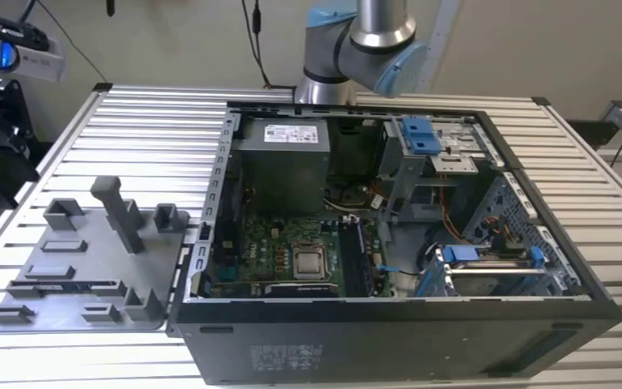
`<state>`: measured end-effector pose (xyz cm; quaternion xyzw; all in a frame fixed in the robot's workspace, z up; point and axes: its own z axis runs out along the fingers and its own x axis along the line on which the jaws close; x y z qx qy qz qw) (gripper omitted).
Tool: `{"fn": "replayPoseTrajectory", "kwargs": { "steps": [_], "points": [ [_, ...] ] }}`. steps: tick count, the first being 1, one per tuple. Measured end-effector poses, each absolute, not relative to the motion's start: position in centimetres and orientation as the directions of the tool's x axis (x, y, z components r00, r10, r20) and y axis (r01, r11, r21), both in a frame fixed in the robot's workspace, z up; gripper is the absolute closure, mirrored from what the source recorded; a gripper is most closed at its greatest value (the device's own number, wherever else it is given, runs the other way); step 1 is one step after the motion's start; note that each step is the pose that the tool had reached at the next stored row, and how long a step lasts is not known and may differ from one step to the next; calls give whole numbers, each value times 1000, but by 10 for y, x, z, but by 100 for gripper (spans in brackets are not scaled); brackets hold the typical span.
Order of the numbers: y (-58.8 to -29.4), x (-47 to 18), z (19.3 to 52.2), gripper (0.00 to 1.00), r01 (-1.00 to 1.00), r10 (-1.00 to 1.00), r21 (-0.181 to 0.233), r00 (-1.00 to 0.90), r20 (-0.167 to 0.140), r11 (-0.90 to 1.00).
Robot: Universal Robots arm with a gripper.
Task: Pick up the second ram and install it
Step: 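Pick up the second ram and move it above second insertion slot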
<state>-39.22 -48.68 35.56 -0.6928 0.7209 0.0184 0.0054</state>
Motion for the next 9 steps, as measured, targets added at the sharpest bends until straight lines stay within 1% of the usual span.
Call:
{"fn": "replayPoseTrajectory", "kwargs": {
  "steps": [9],
  "points": [
    [-487,-392,349,52,-999,-999,19,-40,-33,39]
  ]
}}
